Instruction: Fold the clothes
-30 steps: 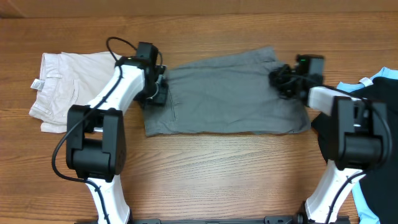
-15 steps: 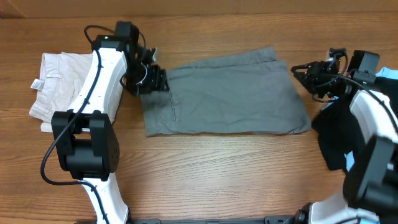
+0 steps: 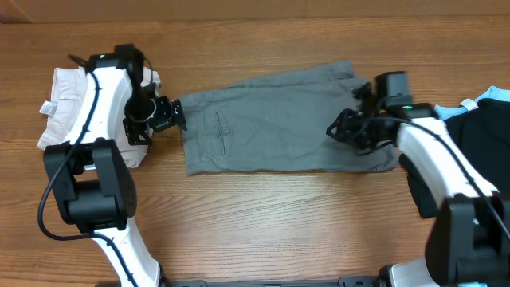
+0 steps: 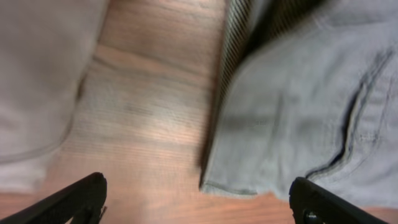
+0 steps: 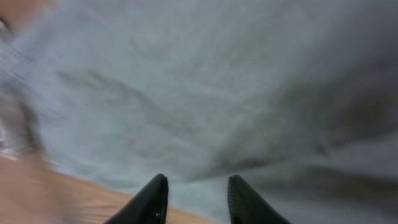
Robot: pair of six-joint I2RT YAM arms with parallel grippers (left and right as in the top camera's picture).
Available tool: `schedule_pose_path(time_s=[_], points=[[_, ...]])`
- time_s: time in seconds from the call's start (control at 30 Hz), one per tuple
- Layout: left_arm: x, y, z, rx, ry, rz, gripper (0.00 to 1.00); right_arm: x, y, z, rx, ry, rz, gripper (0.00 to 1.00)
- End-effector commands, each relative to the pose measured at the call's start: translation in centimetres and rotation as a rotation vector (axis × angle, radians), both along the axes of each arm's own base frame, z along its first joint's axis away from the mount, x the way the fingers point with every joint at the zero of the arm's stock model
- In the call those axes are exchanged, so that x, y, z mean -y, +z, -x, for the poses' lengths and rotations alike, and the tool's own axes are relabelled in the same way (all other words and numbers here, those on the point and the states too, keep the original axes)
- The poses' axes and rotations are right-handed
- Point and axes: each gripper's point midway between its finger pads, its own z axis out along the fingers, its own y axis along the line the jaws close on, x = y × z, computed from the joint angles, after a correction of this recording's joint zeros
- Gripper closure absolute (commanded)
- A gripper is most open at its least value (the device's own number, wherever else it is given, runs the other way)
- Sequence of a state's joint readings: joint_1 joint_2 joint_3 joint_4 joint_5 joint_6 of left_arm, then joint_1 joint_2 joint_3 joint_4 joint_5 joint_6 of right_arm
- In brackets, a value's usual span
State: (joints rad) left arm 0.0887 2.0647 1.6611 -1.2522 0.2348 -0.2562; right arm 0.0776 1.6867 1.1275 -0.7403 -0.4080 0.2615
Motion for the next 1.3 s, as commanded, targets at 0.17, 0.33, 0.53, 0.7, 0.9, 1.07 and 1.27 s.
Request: schedule_pose_path(time_s=[0.17,0.33,0.53,0.7,0.9,1.07,1.27], points=[[4.5,-4.1,0.6,0.072,0.012,0.264,0.0,1.5,-8.5,0.7,-0.153,-0.012,0.166,0.79],[3.4,-7.3,1.9,0.026,0.135,0.179,0.0,1.6,-10.4,1.4,-0.21,-0.008,0.172,0.84],[4.3,-9.0,0.8,0.108,0.173,0.213,0.02,1.5,-10.3,1.3,-0.203,-0.007,0.168,0.84],[6.3,-9.1,0.2,0.164,0.087,0.235,0.05,1.5,-10.3,1.2,-0.203,-0.007,0.168,0.84],[7.1,-9.0,0.4,0.179,0.017,0.258,0.16,1.5,-10.3,1.2,-0.202,-0.007,0.168,0.84],[7.0,-9.3,0.8,0.188,-0.032,0.274,0.25,1.5,-10.3,1.2,-0.203,-0.007,0.168,0.85],[5.5,-9.9,2.0,0.13,-0.006,0.216,0.35,1.4,-10.2,1.1,-0.197,-0.006,0.16,0.85]])
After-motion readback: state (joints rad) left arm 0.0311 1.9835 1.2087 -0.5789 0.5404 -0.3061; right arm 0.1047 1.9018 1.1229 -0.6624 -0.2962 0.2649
